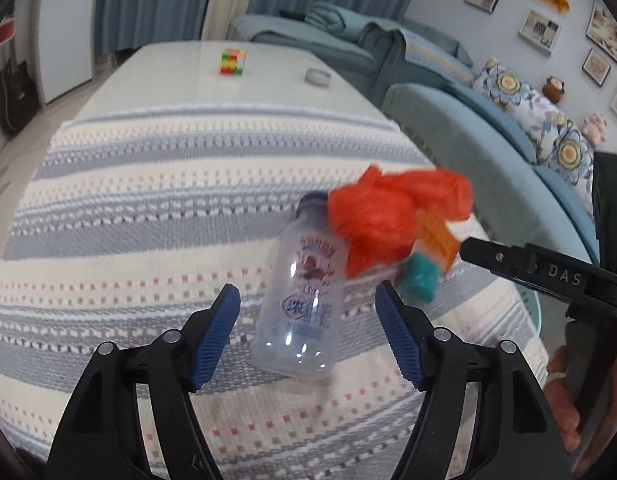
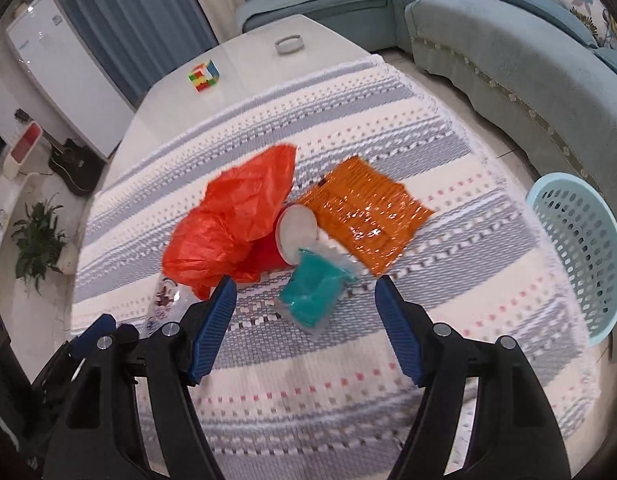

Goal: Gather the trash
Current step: 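Grasp the plastic milk bottle with left tool while right tool grasps the teal packet, then carry the bottle and teal packet over the blue basket and open both tools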

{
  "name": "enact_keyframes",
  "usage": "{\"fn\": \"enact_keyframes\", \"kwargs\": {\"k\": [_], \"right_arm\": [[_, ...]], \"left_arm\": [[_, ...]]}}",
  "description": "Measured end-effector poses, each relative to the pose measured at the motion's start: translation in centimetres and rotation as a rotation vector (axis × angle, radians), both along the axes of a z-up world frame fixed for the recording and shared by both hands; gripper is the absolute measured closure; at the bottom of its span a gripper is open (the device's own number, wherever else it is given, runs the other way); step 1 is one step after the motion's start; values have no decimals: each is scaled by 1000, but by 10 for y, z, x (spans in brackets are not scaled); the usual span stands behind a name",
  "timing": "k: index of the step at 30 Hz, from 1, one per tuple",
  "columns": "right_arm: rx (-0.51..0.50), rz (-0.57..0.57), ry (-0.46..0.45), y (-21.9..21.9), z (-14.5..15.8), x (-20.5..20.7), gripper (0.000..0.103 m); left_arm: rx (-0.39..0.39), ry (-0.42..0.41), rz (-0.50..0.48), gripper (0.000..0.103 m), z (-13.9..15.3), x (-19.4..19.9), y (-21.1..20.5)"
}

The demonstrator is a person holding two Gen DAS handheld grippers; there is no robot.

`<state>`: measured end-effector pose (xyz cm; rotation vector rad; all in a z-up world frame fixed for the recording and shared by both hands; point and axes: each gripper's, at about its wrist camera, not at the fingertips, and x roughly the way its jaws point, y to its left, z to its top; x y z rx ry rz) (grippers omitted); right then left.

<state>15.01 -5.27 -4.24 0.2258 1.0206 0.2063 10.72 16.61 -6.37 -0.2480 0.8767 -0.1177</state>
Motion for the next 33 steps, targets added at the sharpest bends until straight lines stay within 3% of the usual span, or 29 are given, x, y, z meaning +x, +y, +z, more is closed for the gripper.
{"fn": "enact_keyframes", "kwargs": {"k": [3,7,18,21,25,33], "right_arm": [[-36,14,-20,12,-14,-2,35],[-23,13,33,18,-33,2,35],[-86,-24,61,25,-50,24,35],[-72,-26,86,21,-57,28,40],[-57,-12,112,16,-63,31,64],[-97,28,99,7,-62,22,68]], "left_arm": [[22,24,-30,33,-12,9,-5],[106,51,-52,33,-26,19,-19],[208,74,-76,37,-42,46,-41],[206,87,-71,48,-46,52,-40],[168,86,-53,49,-48,51,-33],[92,85,17,49,-49,23,-10]]}}
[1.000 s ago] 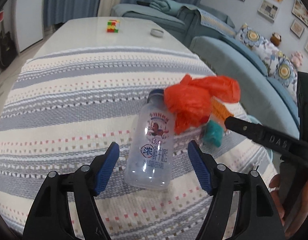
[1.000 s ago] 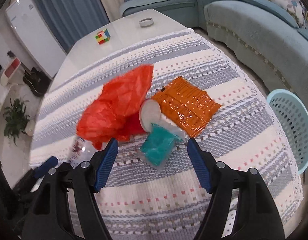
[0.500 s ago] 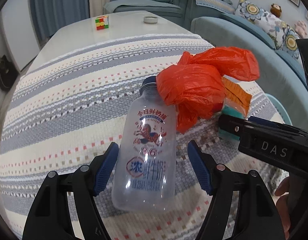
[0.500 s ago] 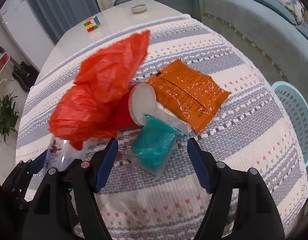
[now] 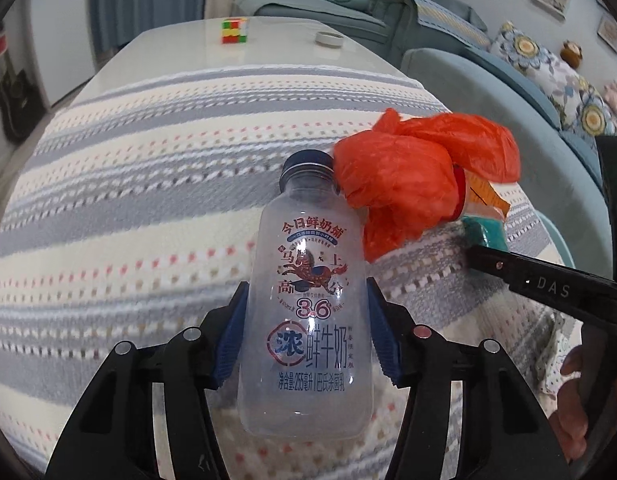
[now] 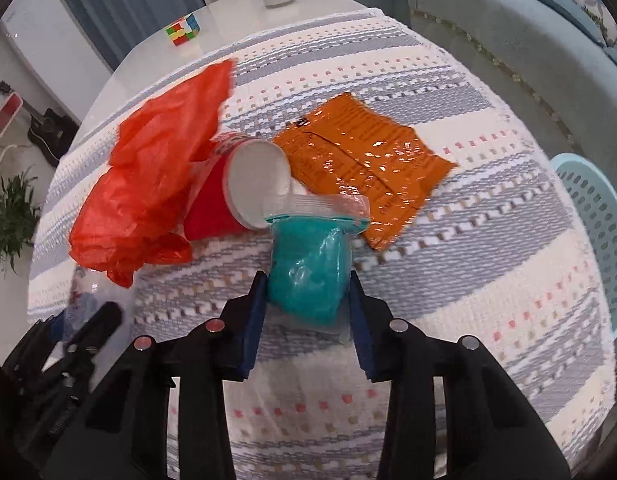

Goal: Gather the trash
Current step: 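Carry the bottle and teal packet over the blue basket and open both tools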

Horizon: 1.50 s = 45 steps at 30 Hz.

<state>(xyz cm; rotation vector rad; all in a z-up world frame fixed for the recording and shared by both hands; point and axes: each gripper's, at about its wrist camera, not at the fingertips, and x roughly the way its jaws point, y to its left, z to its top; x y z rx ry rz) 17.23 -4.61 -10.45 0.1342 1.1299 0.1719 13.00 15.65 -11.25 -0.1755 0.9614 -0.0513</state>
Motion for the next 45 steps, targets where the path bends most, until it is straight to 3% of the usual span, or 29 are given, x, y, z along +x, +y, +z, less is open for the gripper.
{"fn": "enact_keyframes", "kwargs": {"k": [10,15,23,27,31,38,45], "right_arm": [[24,-56,-76,-39,18,-10,69],[30,-96,-215,-66,55,-25,69],[50,-192,-457,-123,132,-50,69],[5,-215,-509,-156,152,-56,69],[-39,-268,-511,-202,154,-61,69],[-120,-353,-450,-265,127,-66,69],[-106,-427,-293,-314,67,-62,69]], "left_arm": [[-46,-103,102,50,30,-55,26],[-103,-209,92,50,66,-68,20],[-127,-362,-16,50,134,-63,-36],[-142,-423,-98,50,163,-52,-83],[-156,-450,-181,50,176,-39,-136],[-157,-388,-329,50,157,-4,-236],[-207,-187,-442,50,99,43,-304]]}}
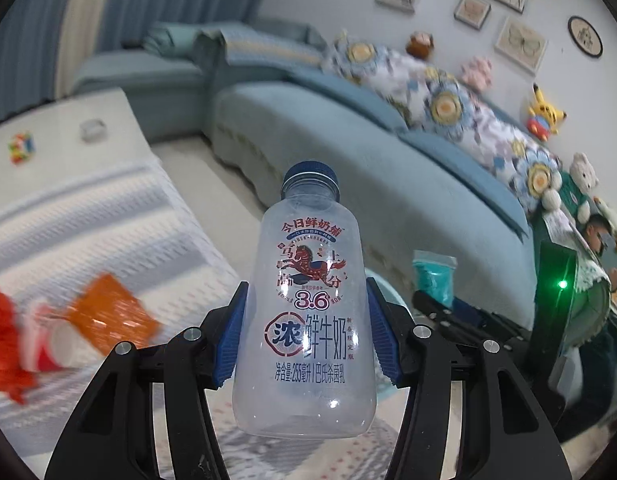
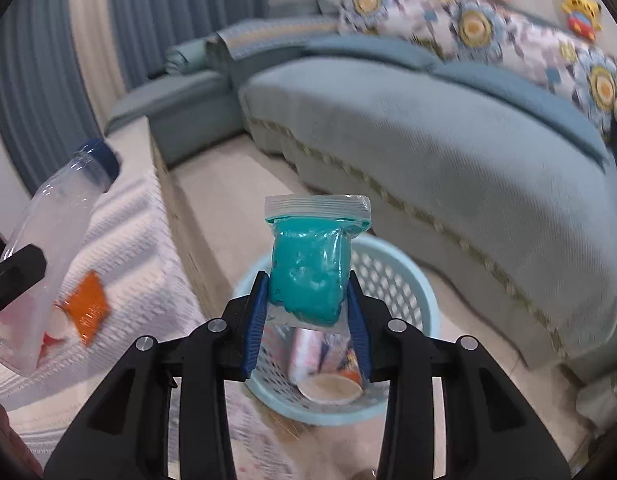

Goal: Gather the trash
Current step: 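Carry the bottle and teal packet over the blue basket and open both tools, then return both tools to the remaining trash on the table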

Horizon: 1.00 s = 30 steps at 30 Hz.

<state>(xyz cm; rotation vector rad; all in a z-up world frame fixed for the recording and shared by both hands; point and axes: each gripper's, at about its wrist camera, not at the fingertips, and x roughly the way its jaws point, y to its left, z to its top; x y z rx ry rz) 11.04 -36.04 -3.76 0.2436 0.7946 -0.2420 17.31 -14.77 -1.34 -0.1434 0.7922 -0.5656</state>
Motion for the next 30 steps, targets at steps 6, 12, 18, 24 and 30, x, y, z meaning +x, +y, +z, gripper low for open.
{"fn": "enact_keyframes", "kwargs": {"k": [6,12,18,24,30], "right_arm": [[127,-68,84,-22,-54,-2,69],[201,-118,171,-36,-100,-1,64],[236,-127,161,-39,-102,-3,57],[257,-130,147,-42,-98,-8,57],[256,-99,98,-30,-74,-12,57]], "left_arm": [[93,77,-74,50,-56,7,-35],[128,150,-131,47,-86,10,-45],[124,111,-130,34,-78,6,-41],[113,89,-128,36,-68,1,-36],[86,43,-114,42,-47,-7,-25]]}}
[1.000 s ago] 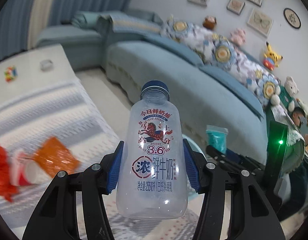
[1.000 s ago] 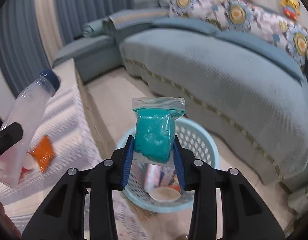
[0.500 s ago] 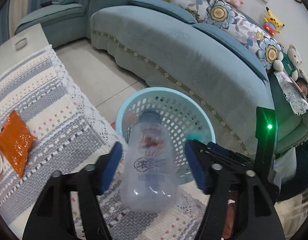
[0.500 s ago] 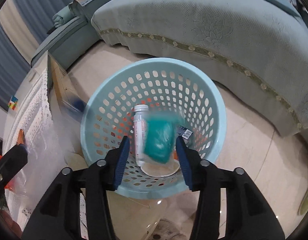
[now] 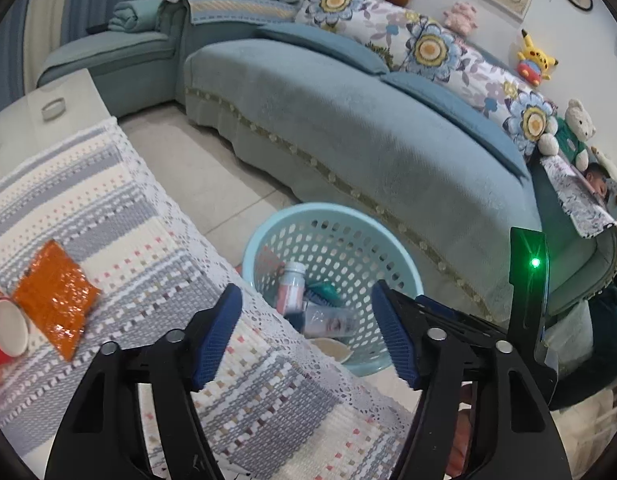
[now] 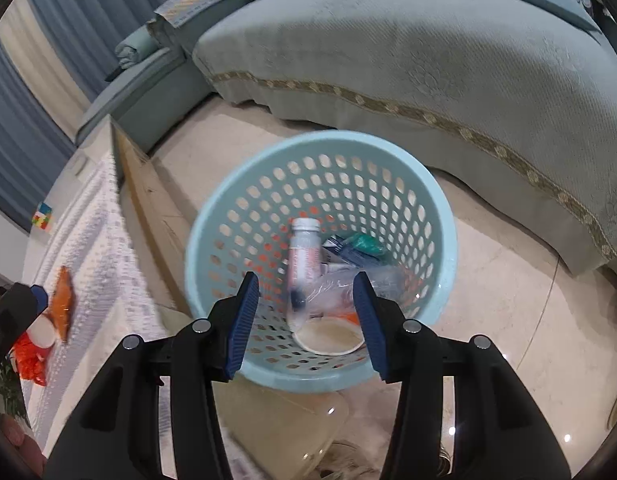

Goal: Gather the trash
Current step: 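Return both tools to the remaining trash on the table, then grasp the red plastic bag with left tool while right tool grasps the dotted paper bag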

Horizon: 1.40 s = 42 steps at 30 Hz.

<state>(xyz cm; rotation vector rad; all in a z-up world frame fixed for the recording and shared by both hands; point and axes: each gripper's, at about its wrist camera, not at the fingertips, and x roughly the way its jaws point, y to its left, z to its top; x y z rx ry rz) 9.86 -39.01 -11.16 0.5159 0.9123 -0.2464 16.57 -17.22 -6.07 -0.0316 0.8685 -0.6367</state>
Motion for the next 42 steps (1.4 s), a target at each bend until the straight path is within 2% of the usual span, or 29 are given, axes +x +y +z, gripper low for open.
{"fn": "enact_keyframes", "kwargs": {"k": [3,8,12,15,19,22,25,30,34,39,42], "right_arm": [[-15,39,-57,13,22,-3,57],[-69,183,-174,58,66,-14,57],[-98,347,-203,104,81,-24,57],[-111,483,-198,140,79,-35,54],[-133,604,-170,176,67,-50,50],[-140,642,-112,195,49,-57,45],[-107,659,-60,202,31,-66,45],[-33,675,-42,196,21,-77,45],[55,702,26,198,4,-67,45],[47,713,-2,209,4,-51,45],[-11,726,-19,228,5,-38,45]], "left_arm": [[-24,-41,16,43,19,-8,12],[-85,-127,60,43,59,-30,44],[-132,-186,137,43,84,-51,91],[-128,-200,230,43,90,-64,129],[-98,-190,359,43,83,-76,167],[-61,-181,449,43,71,-80,192],[-62,-154,508,43,60,-79,212],[-61,-128,553,43,48,-75,232],[-64,-125,581,43,43,-72,235],[-83,-103,646,43,34,-72,251],[-78,-94,686,43,31,-72,259]]}}
